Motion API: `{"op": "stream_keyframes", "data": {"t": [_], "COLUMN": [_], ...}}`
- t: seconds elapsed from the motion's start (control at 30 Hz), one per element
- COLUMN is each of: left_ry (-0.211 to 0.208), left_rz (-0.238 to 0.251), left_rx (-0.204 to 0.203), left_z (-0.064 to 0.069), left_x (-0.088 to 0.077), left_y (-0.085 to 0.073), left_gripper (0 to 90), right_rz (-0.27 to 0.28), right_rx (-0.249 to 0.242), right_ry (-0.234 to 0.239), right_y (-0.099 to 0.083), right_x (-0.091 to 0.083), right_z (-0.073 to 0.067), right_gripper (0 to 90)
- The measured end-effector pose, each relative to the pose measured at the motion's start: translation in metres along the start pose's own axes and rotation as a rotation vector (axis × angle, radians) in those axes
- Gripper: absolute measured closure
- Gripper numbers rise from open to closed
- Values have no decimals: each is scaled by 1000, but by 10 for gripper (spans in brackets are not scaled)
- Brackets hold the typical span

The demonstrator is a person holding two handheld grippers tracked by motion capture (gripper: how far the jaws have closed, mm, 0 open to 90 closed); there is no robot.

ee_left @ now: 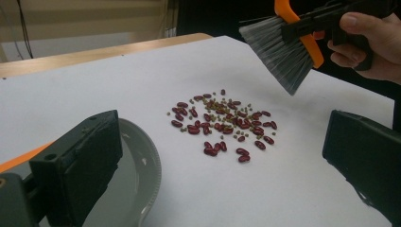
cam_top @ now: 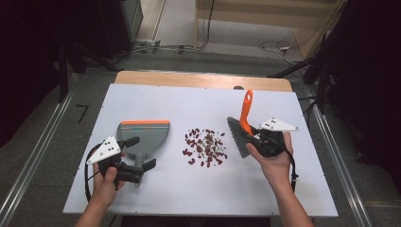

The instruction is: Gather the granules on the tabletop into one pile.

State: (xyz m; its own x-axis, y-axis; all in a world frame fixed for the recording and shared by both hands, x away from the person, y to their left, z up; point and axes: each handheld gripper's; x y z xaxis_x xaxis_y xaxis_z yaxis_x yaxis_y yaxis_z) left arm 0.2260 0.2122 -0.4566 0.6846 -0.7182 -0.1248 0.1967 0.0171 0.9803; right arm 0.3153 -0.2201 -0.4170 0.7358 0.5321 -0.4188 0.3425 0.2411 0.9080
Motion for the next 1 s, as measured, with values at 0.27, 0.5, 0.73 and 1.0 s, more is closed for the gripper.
{"op": "stream_keyframes", "data": {"t": [0.27, 0.5, 0.73, 1.0], "left_ry": [-2, -5, -11, -15], "left_rz": [-5, -18, -20, -22], "left_rx": [11, 19, 14, 13], "left_z": [0, 1, 0, 1], "left_x": [0, 0, -1, -2], "left_y": [-2, -3, -5, -5], "left_gripper": [0, 0, 0, 0], "right_rz": [-110, -217, -354, -439], "right_rx": [-85, -142, -286, -314], "right_ry": [-36, -69, -128, -84], "right_y": [11, 21, 24, 28], "right_x": [21, 53, 94, 121], "right_z": [3, 6, -6, -24], "right_gripper": [685, 685, 686, 688]}}
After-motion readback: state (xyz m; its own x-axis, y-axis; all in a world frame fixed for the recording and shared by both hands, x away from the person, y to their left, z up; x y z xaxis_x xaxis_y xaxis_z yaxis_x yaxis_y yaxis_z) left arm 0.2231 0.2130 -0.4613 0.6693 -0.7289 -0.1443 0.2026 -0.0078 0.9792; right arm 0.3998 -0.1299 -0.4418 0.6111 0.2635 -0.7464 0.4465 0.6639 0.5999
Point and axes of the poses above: each handheld gripper's, and its own axes: x roughly forward along the jaws, y roughly out of its top, z roughly to its right, and after that the axes turned 8 degrees about z, right-handed
